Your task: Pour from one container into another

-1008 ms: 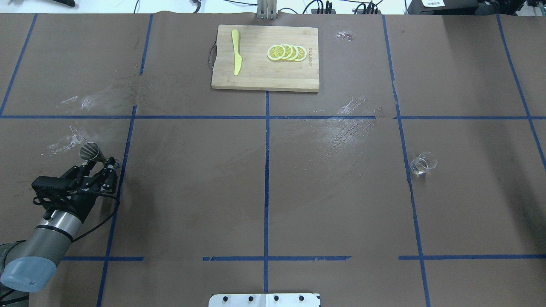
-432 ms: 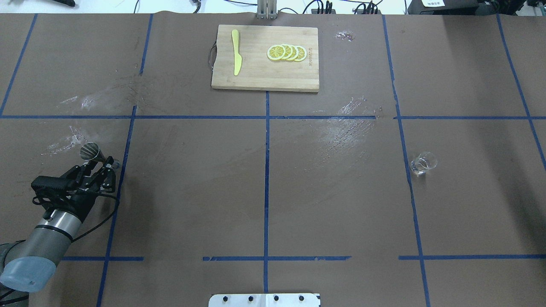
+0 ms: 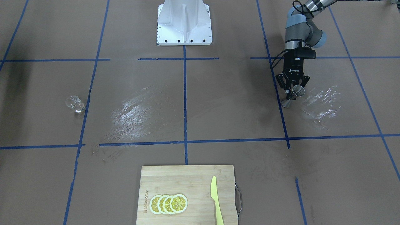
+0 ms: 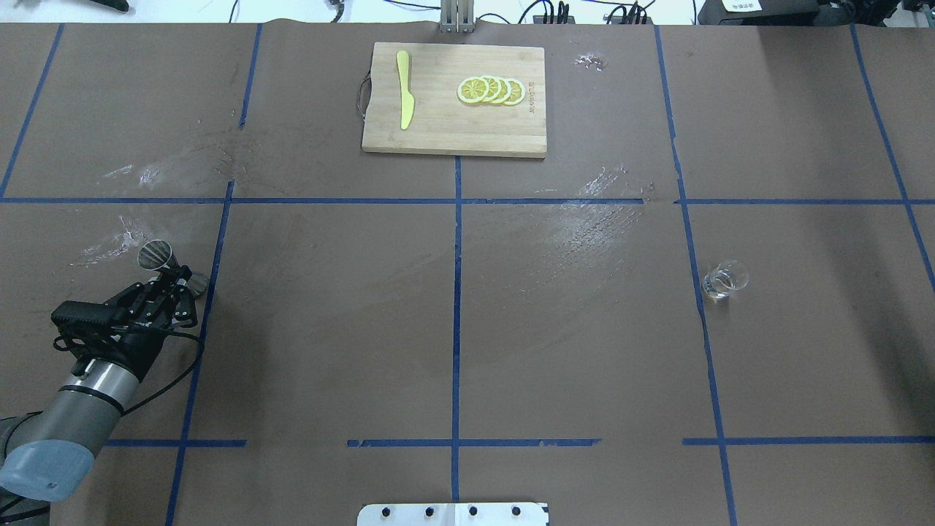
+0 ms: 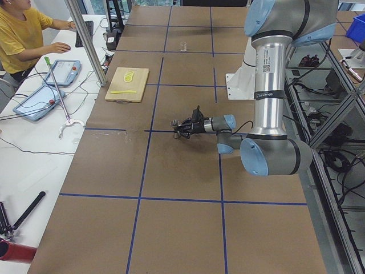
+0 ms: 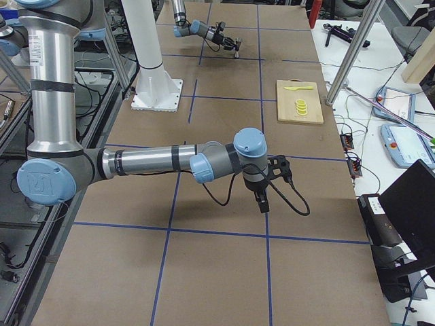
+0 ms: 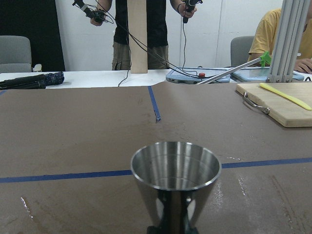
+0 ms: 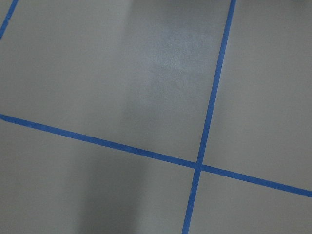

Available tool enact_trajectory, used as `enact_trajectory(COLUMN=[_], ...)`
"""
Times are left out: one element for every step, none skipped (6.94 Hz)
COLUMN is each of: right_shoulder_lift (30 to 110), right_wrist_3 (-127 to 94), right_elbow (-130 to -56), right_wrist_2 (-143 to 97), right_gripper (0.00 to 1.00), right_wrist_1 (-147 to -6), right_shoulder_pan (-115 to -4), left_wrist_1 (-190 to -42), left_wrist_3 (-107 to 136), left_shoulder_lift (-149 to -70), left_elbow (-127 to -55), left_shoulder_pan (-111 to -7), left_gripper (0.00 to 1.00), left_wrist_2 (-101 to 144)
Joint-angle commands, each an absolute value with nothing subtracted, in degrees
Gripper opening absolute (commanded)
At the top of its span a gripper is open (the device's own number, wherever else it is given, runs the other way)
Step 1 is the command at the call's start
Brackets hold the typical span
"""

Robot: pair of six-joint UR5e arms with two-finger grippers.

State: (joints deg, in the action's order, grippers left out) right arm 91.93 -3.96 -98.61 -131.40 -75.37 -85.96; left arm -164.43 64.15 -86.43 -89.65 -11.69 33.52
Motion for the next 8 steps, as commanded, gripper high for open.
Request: enact_trajectory(right_shoulder_lift=[91.9,91.9,91.8,91.8,91.8,91.8,91.9,91.9], right_wrist_3=[-4.0,-4.0,-4.0,-4.1,-4.0,-4.0,-4.0,-4.0], right_elbow=[-98.6,-98.6,-98.6,-98.6,-98.6,-98.6,-98.6,-98.8], right_wrist_2=[-131.4,-131.4,-131.4,-131.4,-131.4,-131.4,-131.4,-131.4], right_gripper=[1.0,1.0,1.0,1.0,1.0,1.0,1.0,1.0], right_wrist_1=[-75.3,-75.3,-75.4,-75.4,-75.4,-75.3,-75.4,-75.3], right_shoulder_pan=[-86.0,-86.0,-86.0,-86.0,-86.0,-86.0,-86.0,-86.0], left_wrist_1=[-166.0,-166.4,-167.2,-172.0,-177.0,-178.9,-178.9,-179.1], left_wrist_3=[63.8,63.5,61.4,53.7,43.0,38.0,37.4,36.4], left_shoulder_lift=[-86.5,-86.5,-86.7,-86.7,-90.1,-92.3,-93.5,-95.1], left_elbow=[-90.8,-93.4,-93.6,-93.5,-93.7,-93.7,-93.6,-93.7], left_shoulder_pan=[-12.0,-11.9,-11.8,-11.7,-11.8,-11.9,-12.2,-13.3], left_gripper=[0.0,0.0,0.0,0.0,0.0,0.0,0.0,0.0], left_wrist_2=[33.5,33.6,33.8,33.9,37.3,41.0,45.3,51.1])
